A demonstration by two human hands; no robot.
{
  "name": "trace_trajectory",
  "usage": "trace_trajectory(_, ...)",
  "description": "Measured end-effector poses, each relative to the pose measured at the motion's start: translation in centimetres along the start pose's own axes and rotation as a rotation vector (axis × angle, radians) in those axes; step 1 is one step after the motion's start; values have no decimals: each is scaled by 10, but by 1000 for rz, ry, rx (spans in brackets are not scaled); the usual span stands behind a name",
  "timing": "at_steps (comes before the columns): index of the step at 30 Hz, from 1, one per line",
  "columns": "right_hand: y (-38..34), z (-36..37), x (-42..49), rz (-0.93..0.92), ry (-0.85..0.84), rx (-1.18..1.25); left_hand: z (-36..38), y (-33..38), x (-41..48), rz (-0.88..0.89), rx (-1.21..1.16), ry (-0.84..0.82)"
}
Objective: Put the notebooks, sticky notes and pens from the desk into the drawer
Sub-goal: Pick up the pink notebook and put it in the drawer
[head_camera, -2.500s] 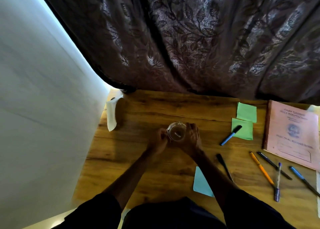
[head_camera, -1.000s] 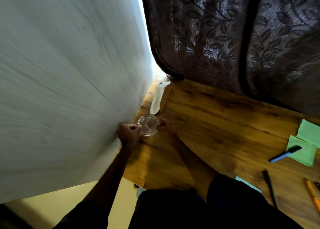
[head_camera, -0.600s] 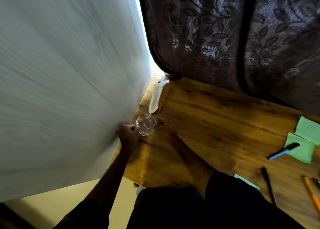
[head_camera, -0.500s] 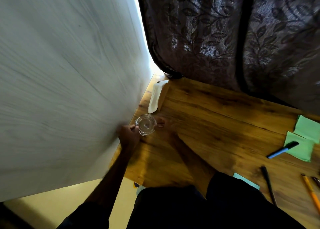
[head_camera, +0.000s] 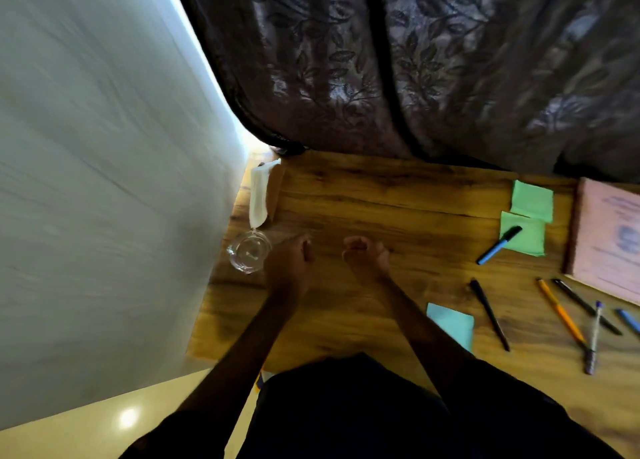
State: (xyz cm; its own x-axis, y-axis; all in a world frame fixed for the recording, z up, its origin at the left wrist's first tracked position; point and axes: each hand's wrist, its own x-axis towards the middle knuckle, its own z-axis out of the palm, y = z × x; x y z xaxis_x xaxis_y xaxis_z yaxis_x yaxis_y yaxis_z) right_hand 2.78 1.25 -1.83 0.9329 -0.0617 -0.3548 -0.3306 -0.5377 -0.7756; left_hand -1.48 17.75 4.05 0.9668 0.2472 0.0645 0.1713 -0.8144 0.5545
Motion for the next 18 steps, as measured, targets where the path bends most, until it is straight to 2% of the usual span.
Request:
trace_trajectory(5, 31, -43, -23, 93, 125, 136, 25, 38, -7, 105, -35, -123)
trace_trajectory(11, 61, -74, -67, 131, 250, 165, 50, 70, -39, 200, -52, -229)
trace_trajectory(14, 75, -89, -90, 154, 269, 128, 57, 83, -57, 200, -63, -303)
trace_trajectory(18, 101, -107, -115, 189, 262, 194, 66, 102, -78, 254, -115, -386)
